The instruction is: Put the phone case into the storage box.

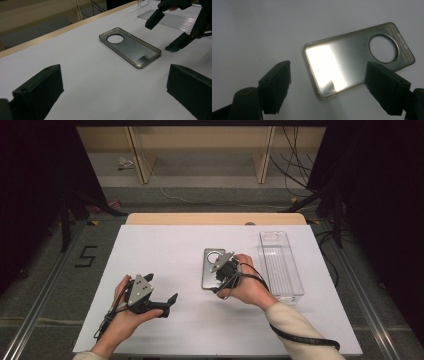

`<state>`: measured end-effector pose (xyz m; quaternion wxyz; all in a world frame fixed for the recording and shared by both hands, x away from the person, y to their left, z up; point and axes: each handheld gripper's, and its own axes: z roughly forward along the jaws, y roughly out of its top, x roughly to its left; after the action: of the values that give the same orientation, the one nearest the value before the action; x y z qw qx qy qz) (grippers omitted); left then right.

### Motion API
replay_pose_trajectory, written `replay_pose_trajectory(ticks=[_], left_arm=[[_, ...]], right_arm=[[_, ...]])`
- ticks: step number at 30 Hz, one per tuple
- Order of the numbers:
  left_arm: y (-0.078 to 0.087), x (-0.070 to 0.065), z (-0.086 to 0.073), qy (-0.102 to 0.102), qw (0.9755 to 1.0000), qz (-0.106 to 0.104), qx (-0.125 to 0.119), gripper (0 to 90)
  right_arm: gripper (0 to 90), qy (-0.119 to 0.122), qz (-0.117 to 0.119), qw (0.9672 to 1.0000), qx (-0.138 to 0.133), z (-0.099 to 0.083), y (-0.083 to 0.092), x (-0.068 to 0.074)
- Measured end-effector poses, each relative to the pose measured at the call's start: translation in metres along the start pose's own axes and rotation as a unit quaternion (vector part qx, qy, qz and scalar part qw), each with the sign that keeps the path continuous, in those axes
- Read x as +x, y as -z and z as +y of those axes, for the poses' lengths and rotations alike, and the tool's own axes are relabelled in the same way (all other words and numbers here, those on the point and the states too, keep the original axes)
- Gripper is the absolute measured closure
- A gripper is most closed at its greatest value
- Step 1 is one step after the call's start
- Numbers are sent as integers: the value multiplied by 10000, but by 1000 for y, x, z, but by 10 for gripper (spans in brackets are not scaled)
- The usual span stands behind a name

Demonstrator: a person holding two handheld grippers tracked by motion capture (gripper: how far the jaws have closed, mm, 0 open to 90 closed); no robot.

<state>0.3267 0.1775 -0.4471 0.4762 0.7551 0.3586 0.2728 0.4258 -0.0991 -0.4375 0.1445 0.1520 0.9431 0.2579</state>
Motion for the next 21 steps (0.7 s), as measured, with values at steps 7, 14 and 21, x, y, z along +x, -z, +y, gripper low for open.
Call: replay_pose_trajectory(ticks=[7,14,21], left_arm=[[-1,-1,-1,-2,10000,-9,21,1],[-1,-1,-1,3,10000,-15,28,2],[-1,0,-1,6,10000,-11,12,2]], right_arm=[[241,370,168,9980,489,5,-6,2],[272,740,131,9927,940,14,-16,3],[290,1137,33,9845,1334,23,-27,4]])
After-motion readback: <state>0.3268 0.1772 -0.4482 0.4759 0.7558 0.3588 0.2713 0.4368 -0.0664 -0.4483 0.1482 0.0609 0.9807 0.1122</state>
